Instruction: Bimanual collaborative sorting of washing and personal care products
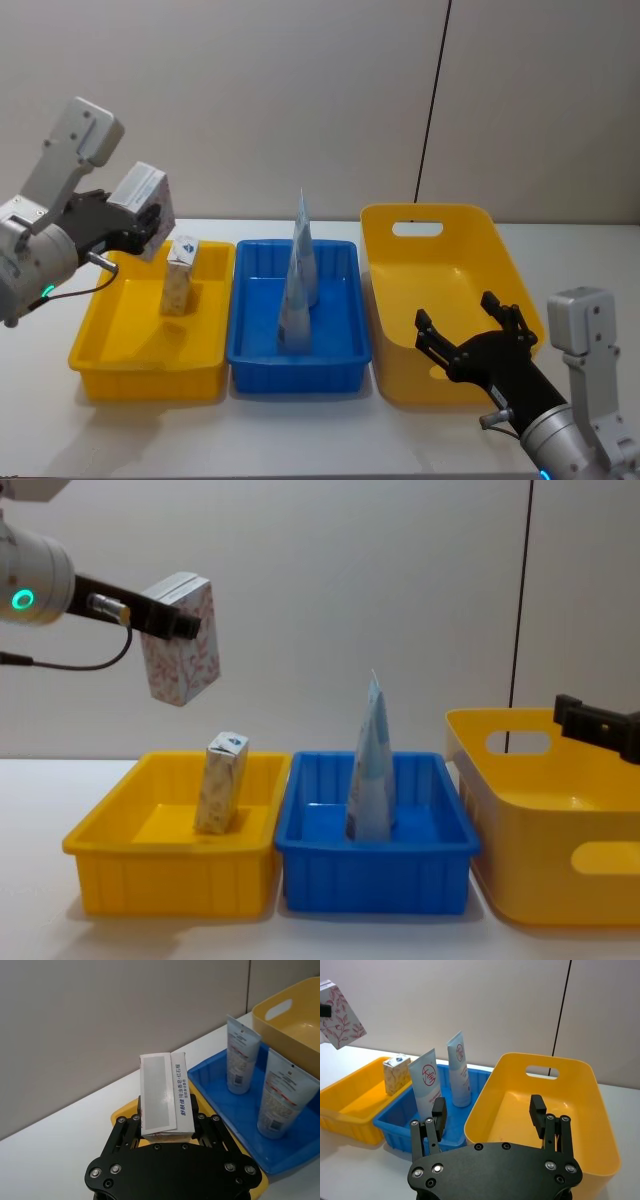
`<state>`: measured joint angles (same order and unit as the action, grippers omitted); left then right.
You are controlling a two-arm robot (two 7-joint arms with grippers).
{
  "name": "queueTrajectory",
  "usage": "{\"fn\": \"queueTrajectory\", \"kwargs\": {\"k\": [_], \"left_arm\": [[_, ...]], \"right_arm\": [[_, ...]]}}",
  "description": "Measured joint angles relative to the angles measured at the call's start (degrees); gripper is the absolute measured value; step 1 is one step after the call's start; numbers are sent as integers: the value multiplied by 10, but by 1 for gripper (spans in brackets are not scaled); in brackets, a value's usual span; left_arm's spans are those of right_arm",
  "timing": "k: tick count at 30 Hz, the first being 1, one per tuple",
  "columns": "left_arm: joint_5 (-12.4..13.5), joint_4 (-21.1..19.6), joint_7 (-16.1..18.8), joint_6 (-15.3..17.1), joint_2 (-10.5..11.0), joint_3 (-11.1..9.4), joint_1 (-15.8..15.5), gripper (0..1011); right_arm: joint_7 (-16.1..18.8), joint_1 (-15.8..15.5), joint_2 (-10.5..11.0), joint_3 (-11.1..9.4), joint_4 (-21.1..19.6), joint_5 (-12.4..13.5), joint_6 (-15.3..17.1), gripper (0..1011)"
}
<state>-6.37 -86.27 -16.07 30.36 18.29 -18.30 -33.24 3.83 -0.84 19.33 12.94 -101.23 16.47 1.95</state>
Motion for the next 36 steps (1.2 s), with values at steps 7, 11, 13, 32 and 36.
{"fn": "queueTrajectory", "kwargs": {"k": [7, 11, 13, 32, 36], "left_arm": [[-7, -13, -60, -1, 29, -17, -17, 394], [-15, -20, -101, -1, 47, -29, -29, 394], [-19, -24, -123, 0, 55, -35, -34, 394], [-61, -39, -275, -5, 98, -86, -74, 394], [-73, -36, -307, -13, 100, -99, -82, 394]], "right_arm": [[0, 0, 0, 0, 0, 0, 0, 1002], [0, 0, 0, 0, 0, 0, 0, 1002], [0, 0, 0, 0, 0, 0, 0, 1002], [0, 0, 0, 0, 0, 0, 0, 1002], [0, 0, 0, 0, 0, 0, 0, 1002]]}}
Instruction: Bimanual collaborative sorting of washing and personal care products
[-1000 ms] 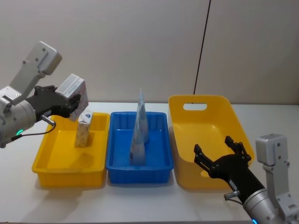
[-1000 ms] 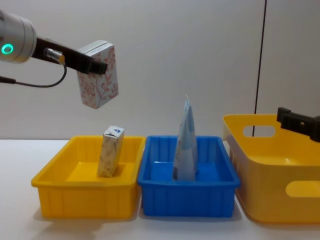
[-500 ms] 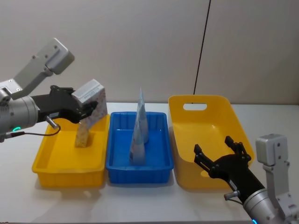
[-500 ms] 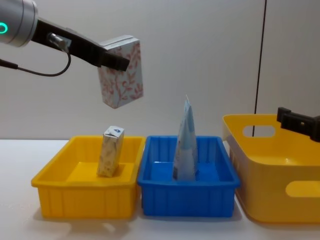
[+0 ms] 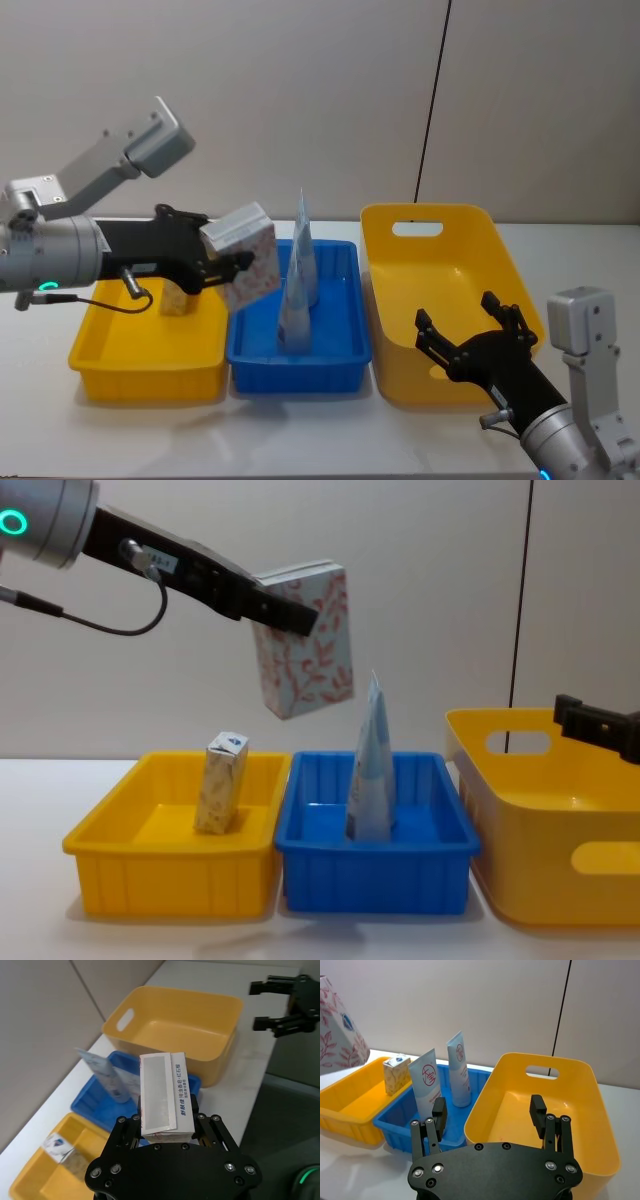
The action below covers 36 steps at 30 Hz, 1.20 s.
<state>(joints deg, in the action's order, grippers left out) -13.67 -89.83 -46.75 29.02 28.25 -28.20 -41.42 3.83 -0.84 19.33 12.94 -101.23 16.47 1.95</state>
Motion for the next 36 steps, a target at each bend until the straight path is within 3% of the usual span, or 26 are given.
{"fn": "queueTrajectory", "kwargs": {"k": [12, 19, 28, 36], "left_arm": [[-25, 32, -81, -35, -8, -35, -22, 394], [-38, 73, -129, -75, -23, -58, -38, 394], [-50, 109, -160, -105, -32, -73, -49, 394], [-59, 115, -174, -113, -25, -77, -48, 394]], "right_arm": [[0, 0, 0, 0, 0, 0, 0, 1002], [0, 0, 0, 0, 0, 0, 0, 1002], [0, 0, 0, 0, 0, 0, 0, 1002], [0, 0, 0, 0, 0, 0, 0, 1002]]}}
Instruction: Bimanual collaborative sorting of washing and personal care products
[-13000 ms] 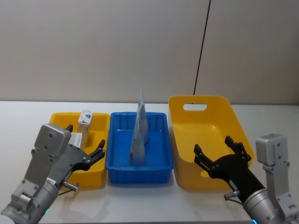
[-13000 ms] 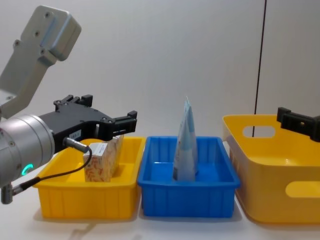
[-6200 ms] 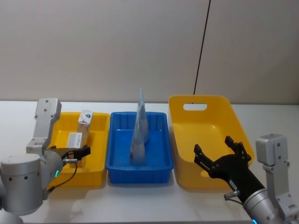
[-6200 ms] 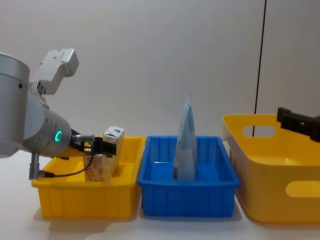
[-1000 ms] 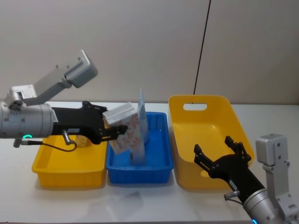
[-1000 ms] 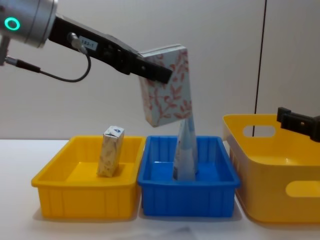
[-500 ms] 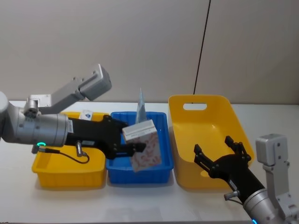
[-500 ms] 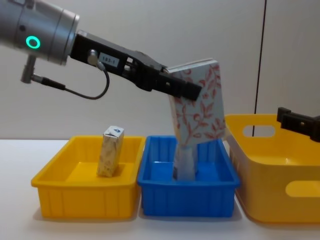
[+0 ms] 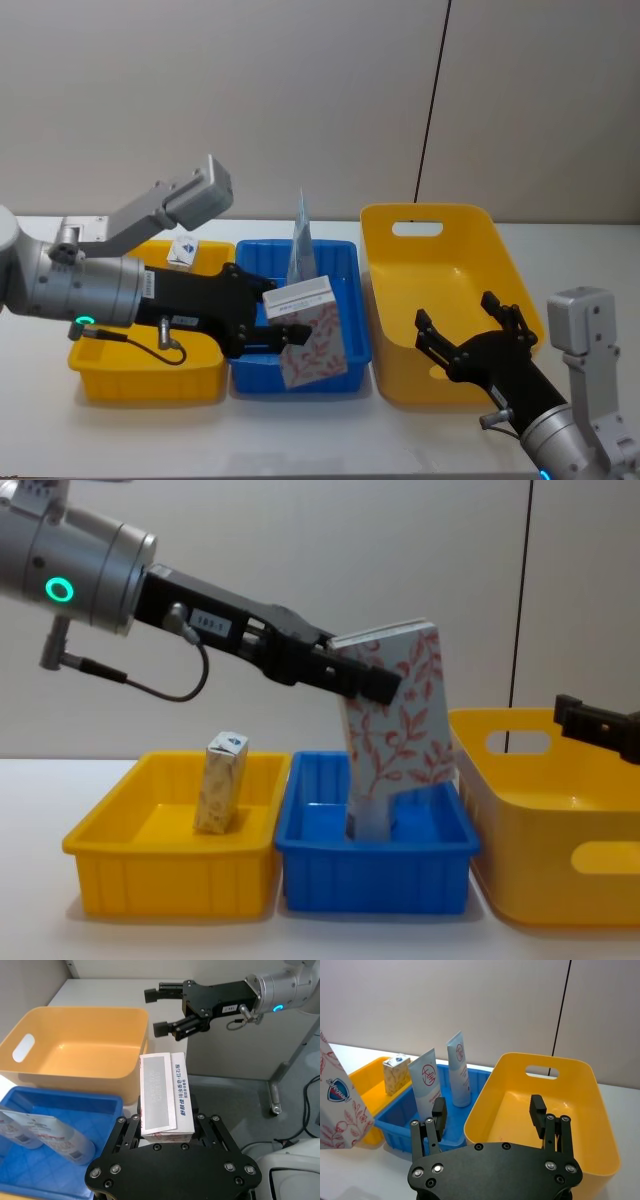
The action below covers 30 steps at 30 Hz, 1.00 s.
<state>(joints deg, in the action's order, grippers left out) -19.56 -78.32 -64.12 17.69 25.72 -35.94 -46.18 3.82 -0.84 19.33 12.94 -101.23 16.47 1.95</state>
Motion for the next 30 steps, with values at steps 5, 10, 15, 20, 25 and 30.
{"fn": "queueTrajectory", "kwargs": {"k": [5, 10, 15, 20, 25, 30], "left_arm": [[-4, -7, -3, -1, 11, -1, 6, 394], [-7, -15, -3, -2, 22, 0, 13, 394], [-11, -23, -2, -5, 33, 2, 19, 394], [-13, -28, 0, -8, 41, 3, 22, 394], [-15, -32, 2, -10, 46, 3, 25, 394], [-15, -34, 3, -11, 49, 4, 26, 394]], "right_arm": [[0, 0, 0, 0, 0, 0, 0, 1002], [0, 0, 0, 0, 0, 0, 0, 1002], [0, 0, 0, 0, 0, 0, 0, 1002], [0, 0, 0, 0, 0, 0, 0, 1002], [0, 0, 0, 0, 0, 0, 0, 1002], [0, 0, 0, 0, 0, 0, 0, 1002]]}}
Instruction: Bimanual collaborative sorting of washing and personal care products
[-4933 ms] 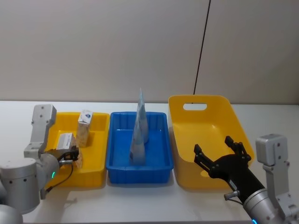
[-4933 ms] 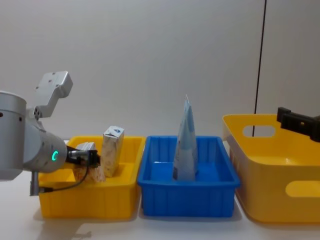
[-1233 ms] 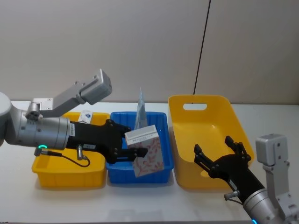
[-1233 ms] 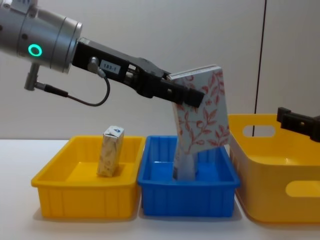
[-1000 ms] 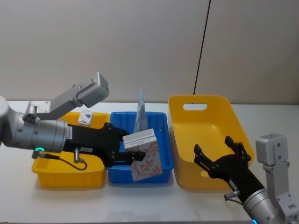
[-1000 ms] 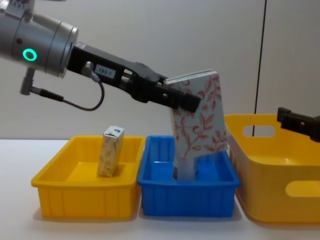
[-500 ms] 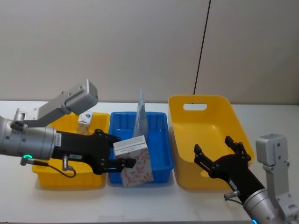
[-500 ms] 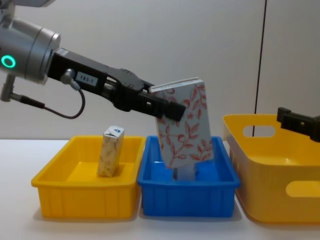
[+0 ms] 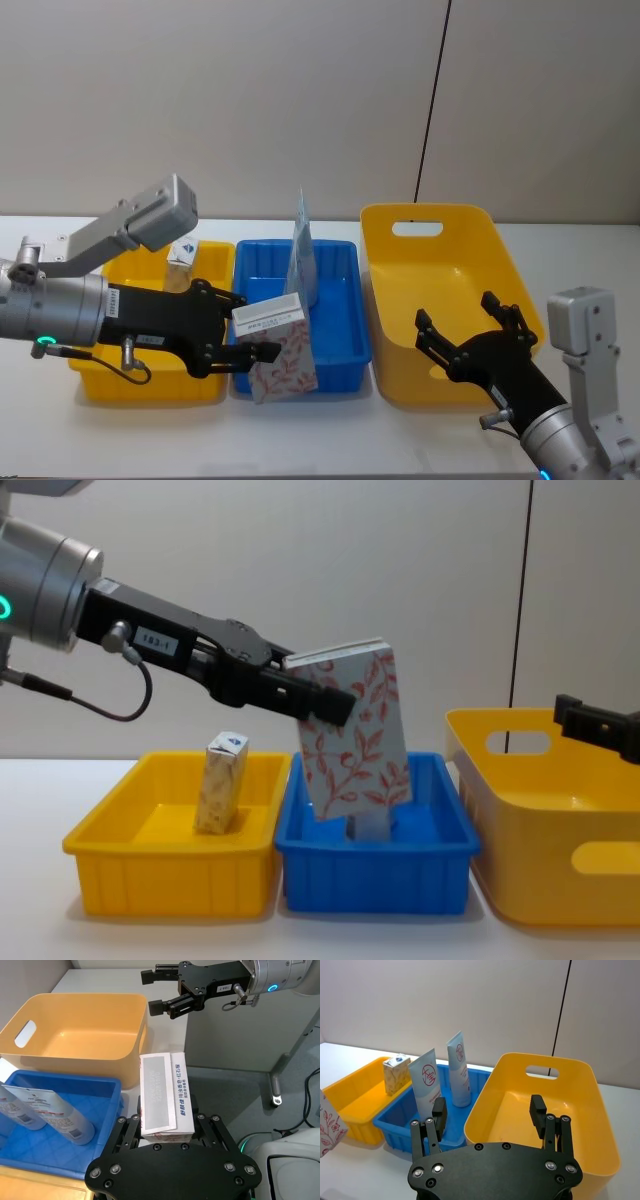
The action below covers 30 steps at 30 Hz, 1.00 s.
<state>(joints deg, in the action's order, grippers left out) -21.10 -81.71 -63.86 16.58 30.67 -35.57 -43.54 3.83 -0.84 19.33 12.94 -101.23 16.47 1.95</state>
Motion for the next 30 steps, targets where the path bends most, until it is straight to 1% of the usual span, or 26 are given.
{"fn": "queueTrajectory", "kwargs": {"k": [5, 13, 18, 19, 20, 21, 22, 23, 29, 30], "left_arm": [[-1, -1, 1, -1, 2, 0, 1, 394], [-1, -3, 1, -2, 4, 1, 2, 394], [-1, -3, 1, -2, 5, 1, 2, 394], [-1, -3, 1, -2, 5, 1, 2, 394], [-2, -3, 2, -2, 5, 1, 2, 394], [-2, -3, 2, -2, 5, 1, 2, 394], [-2, -3, 2, -2, 5, 1, 2, 394], [-2, -3, 2, -2, 5, 1, 2, 394], [-2, -4, 2, -2, 6, 1, 3, 394], [-2, -4, 2, -2, 6, 1, 3, 394]], "right_arm": [[2, 0, 0, -1, 0, 0, -1, 1002], [30, 8, 8, -4, 7, 9, -14, 1002], [72, 22, 19, -5, 21, 22, -33, 1002], [72, 22, 19, -5, 21, 22, -33, 1002], [86, 27, 23, -6, 26, 26, -38, 1002], [90, 29, 25, -6, 28, 28, -41, 1002], [104, 35, 28, -6, 34, 32, -46, 1002], [104, 35, 28, -6, 34, 32, -46, 1002], [161, 59, 44, -4, 58, 50, -66, 1002], [175, 67, 48, -2, 66, 56, -70, 1002]]}}
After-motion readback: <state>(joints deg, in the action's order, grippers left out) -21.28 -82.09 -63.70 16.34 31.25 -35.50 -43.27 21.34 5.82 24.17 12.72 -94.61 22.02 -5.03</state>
